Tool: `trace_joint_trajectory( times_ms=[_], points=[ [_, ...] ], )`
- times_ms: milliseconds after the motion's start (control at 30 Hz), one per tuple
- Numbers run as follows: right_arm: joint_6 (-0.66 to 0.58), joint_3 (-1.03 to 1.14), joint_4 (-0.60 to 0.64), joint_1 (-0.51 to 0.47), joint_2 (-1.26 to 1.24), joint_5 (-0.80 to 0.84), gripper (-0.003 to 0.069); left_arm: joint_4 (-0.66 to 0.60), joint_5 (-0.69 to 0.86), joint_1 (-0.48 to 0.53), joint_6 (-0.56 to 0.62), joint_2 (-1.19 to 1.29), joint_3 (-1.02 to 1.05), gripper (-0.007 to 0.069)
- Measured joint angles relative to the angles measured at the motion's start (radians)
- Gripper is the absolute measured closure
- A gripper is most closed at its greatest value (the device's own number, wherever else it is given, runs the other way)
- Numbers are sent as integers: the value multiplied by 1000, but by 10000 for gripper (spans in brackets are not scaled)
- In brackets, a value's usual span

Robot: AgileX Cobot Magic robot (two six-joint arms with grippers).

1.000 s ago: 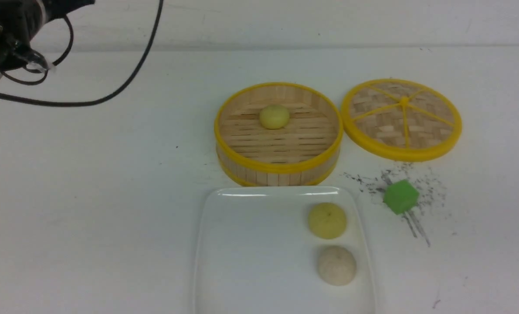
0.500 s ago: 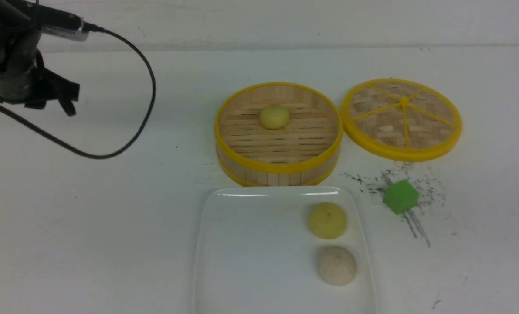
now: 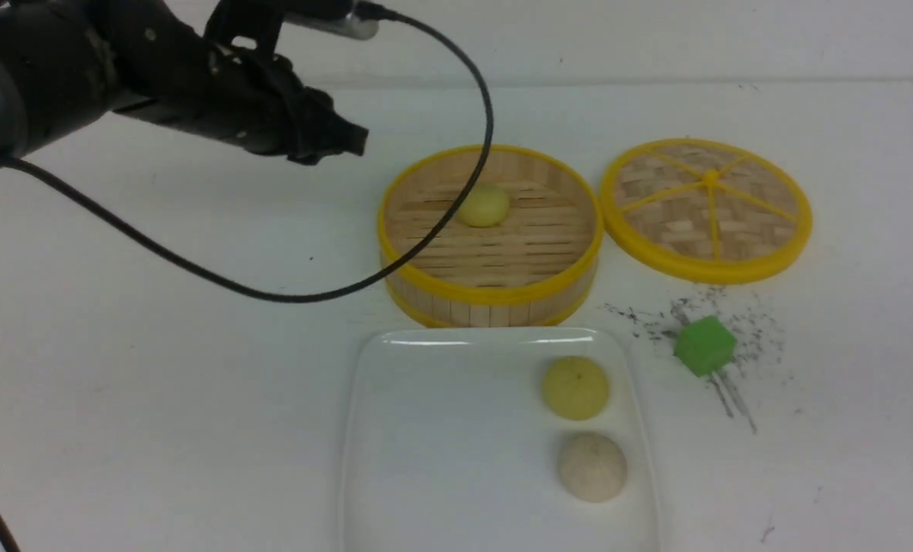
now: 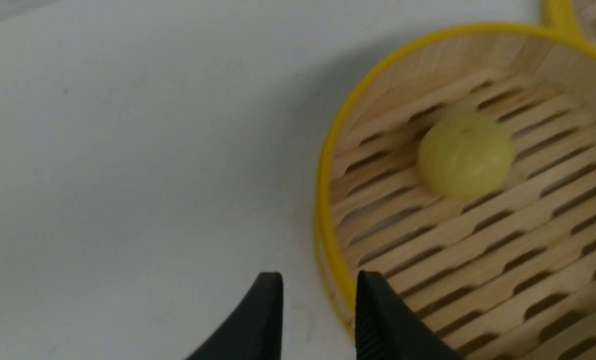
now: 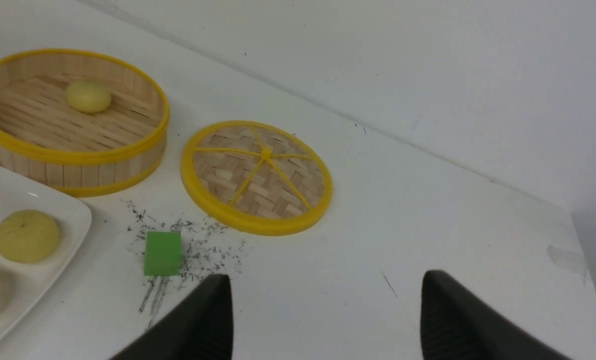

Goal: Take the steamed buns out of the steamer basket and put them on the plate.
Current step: Use the left arm to grab the steamed stuffed bun that is closest to it

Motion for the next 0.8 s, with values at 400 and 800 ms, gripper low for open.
trace_joint_trajectory(
  times_ms=[400, 800],
  points=[
    [0, 0, 0, 0, 0, 0, 164, -165, -144, -66, 89, 21, -1, 405],
    [0, 0, 12, 0, 0, 1, 164, -272, -122, -94, 120, 146, -21, 236]
  ],
)
